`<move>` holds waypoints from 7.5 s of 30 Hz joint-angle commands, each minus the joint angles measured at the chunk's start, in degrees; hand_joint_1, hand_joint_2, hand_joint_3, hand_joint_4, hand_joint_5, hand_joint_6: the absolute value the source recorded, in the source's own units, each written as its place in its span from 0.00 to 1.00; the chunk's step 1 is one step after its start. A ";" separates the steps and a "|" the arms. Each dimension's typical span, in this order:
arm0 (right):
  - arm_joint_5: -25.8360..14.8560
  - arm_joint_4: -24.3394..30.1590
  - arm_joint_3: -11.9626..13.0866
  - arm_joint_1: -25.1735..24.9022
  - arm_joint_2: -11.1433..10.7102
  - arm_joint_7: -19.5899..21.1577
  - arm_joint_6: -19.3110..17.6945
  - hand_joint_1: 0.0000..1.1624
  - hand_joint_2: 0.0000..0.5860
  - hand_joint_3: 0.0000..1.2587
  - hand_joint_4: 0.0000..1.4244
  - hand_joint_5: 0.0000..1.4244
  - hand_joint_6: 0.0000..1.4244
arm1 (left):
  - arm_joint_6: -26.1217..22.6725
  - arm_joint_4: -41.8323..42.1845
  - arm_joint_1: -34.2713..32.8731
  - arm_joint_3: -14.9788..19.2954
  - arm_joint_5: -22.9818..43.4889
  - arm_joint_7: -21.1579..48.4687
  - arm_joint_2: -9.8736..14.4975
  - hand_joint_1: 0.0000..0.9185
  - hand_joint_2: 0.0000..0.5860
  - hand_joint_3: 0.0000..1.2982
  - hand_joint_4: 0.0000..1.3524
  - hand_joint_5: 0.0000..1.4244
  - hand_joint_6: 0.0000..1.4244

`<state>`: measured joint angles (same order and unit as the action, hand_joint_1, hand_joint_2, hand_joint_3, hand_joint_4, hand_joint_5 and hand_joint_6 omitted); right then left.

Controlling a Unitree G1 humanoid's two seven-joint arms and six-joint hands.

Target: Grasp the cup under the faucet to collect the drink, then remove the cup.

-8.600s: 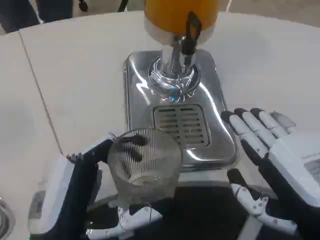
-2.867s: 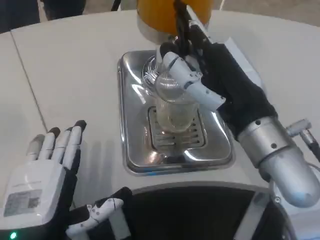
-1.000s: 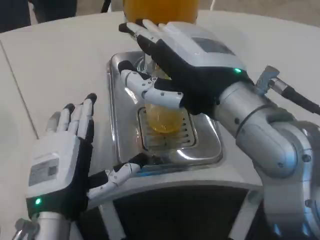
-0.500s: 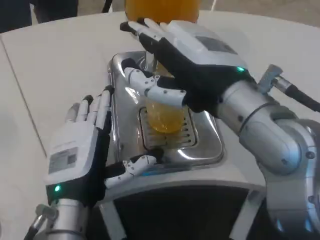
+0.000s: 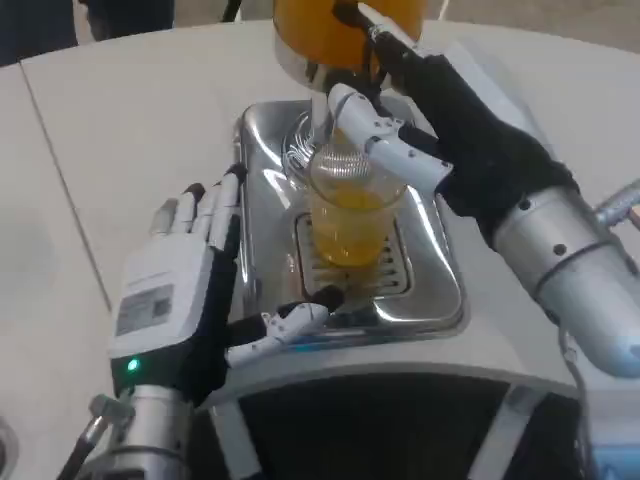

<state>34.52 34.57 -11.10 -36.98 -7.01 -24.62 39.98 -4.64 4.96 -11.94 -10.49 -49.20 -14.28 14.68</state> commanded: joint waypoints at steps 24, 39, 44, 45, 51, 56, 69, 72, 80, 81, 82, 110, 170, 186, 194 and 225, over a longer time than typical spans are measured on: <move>10.38 18.09 8.50 30.93 -26.03 -3.59 -26.16 0.45 0.80 0.01 0.00 0.00 0.02 | 0.79 -4.11 -3.64 -3.45 1.54 -1.22 -1.17 0.11 0.13 0.00 0.00 0.00 0.00; 4.59 17.09 16.54 46.95 -24.55 -3.30 -34.61 0.57 0.75 0.00 0.00 0.00 0.06 | 1.15 -12.70 -10.54 -3.82 5.36 -3.52 -5.15 0.18 0.09 0.00 0.00 0.00 0.00; 5.09 17.33 16.92 48.41 -24.07 -3.36 -35.85 0.57 0.74 0.00 0.00 0.00 0.06 | 2.47 -18.28 -14.33 -3.17 8.30 -5.20 -6.38 0.21 0.09 0.00 0.00 0.00 0.00; 4.99 17.39 17.18 48.88 -23.95 -3.28 -36.17 0.56 0.72 0.00 0.00 0.00 0.06 | 2.71 -19.02 -14.83 -3.16 8.82 -5.33 -6.49 0.21 0.09 0.00 0.00 0.00 0.00; 3.88 16.04 19.25 49.84 -24.04 -3.20 -37.49 0.53 0.72 0.00 0.00 0.00 0.07 | 5.27 -22.82 -17.72 -3.93 11.32 -6.67 -7.43 0.22 0.09 0.00 0.00 0.00 0.00; 2.54 15.73 20.32 49.12 -24.15 -4.76 -36.47 0.53 0.71 0.00 0.00 0.00 0.07 | 7.29 -24.43 -18.83 -5.01 12.23 -6.99 -8.25 0.24 0.09 0.00 0.00 0.00 0.01; 3.79 16.77 17.01 45.61 -22.82 -7.87 -32.21 0.50 0.68 0.00 0.00 0.00 0.08 | 8.53 -35.79 -25.29 -5.44 13.86 -10.31 -10.29 0.34 0.10 0.00 0.00 0.01 0.03; 4.54 15.48 16.02 44.78 -22.61 -7.77 -31.66 0.50 0.68 0.00 0.00 0.00 0.08 | 9.30 -37.45 -26.28 -4.94 14.74 -11.59 -10.53 0.35 0.10 0.00 0.00 0.04 0.06; 6.11 15.27 15.17 44.07 -22.45 -7.95 -29.78 0.49 0.65 0.00 0.00 0.00 0.08 | 10.44 -36.64 -25.43 -6.21 15.03 -13.49 -12.20 0.39 0.09 0.00 0.00 0.13 0.15; 6.27 15.65 15.14 44.21 -22.44 -8.15 -29.52 0.49 0.65 0.00 0.00 0.00 0.08 | 10.57 -36.56 -25.30 -6.51 14.96 -13.46 -12.42 0.39 0.09 0.00 0.00 0.13 0.16; 6.39 15.89 15.11 44.27 -22.45 -8.31 -29.31 0.49 0.63 0.00 0.00 0.00 0.09 | 10.69 -36.49 -25.14 -6.82 14.89 -13.45 -12.61 0.40 0.10 0.00 0.00 0.14 0.16; 9.58 15.99 12.64 39.62 -19.06 -11.34 -18.52 0.42 0.65 0.01 0.00 0.00 0.09 | 9.36 -51.44 -31.81 -7.66 14.26 -32.50 -19.71 0.59 0.11 0.71 0.83 0.98 1.00; 6.85 14.91 12.71 40.41 -20.42 -8.24 -22.70 0.46 0.72 0.00 0.00 0.00 0.09 | 21.25 -46.90 -27.16 1.65 20.07 -31.71 -6.29 0.70 0.08 0.89 0.82 1.00 1.00; 8.92 14.79 13.03 41.19 -21.24 -8.43 -24.22 0.47 0.72 0.00 0.00 0.00 0.09 | 25.19 -40.48 -20.96 5.98 24.59 -26.93 -2.98 0.72 0.07 0.90 0.83 1.00 1.00; 9.74 14.42 14.54 42.02 -22.67 -8.04 -26.95 0.47 0.73 0.00 0.00 0.00 0.08 | 27.33 -30.84 -14.94 7.53 25.70 -22.30 -2.12 0.72 0.07 0.90 0.83 1.00 1.00; 13.70 13.28 16.75 41.61 -22.70 -3.49 -32.64 0.43 0.75 0.00 0.00 0.00 0.07 | 30.93 -4.04 2.66 6.78 22.77 -13.03 -1.89 0.72 0.08 0.90 0.84 1.00 1.00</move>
<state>47.15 46.16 4.69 3.22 -30.06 -29.29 8.28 23.54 -2.84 -10.88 -3.23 -25.76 -28.28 13.27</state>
